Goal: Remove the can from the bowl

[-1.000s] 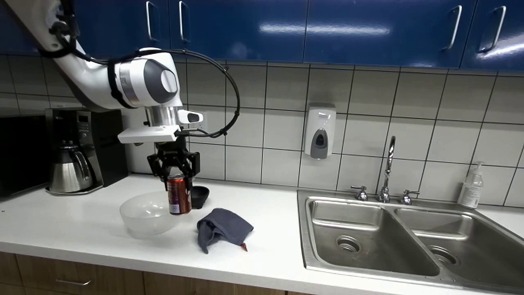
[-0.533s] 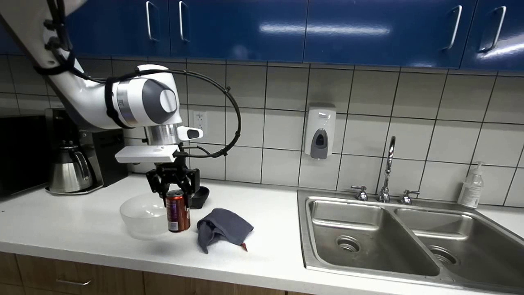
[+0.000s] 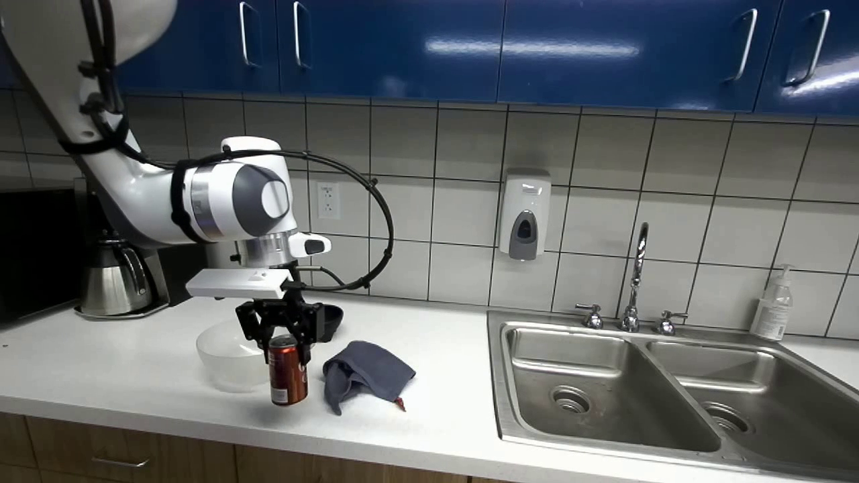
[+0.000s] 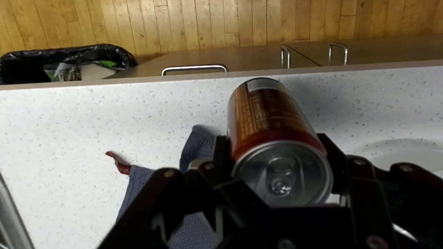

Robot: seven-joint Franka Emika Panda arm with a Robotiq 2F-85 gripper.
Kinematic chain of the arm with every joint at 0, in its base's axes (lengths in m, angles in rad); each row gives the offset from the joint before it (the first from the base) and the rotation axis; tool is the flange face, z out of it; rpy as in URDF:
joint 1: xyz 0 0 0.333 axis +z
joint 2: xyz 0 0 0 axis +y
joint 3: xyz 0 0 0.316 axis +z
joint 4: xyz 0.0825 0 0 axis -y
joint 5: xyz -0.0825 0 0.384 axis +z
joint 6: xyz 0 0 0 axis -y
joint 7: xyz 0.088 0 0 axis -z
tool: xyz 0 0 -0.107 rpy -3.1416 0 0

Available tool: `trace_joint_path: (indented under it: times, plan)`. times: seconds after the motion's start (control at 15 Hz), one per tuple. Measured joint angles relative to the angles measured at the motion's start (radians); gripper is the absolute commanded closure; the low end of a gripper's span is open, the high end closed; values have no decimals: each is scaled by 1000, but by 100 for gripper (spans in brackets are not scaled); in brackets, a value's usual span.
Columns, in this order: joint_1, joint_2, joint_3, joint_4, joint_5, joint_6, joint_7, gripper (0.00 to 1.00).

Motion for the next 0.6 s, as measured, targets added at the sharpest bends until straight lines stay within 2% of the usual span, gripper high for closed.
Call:
trace_joint_path:
  times: [0.6]
  plan:
    - [-1,96,-25,7,0,119,0,62]
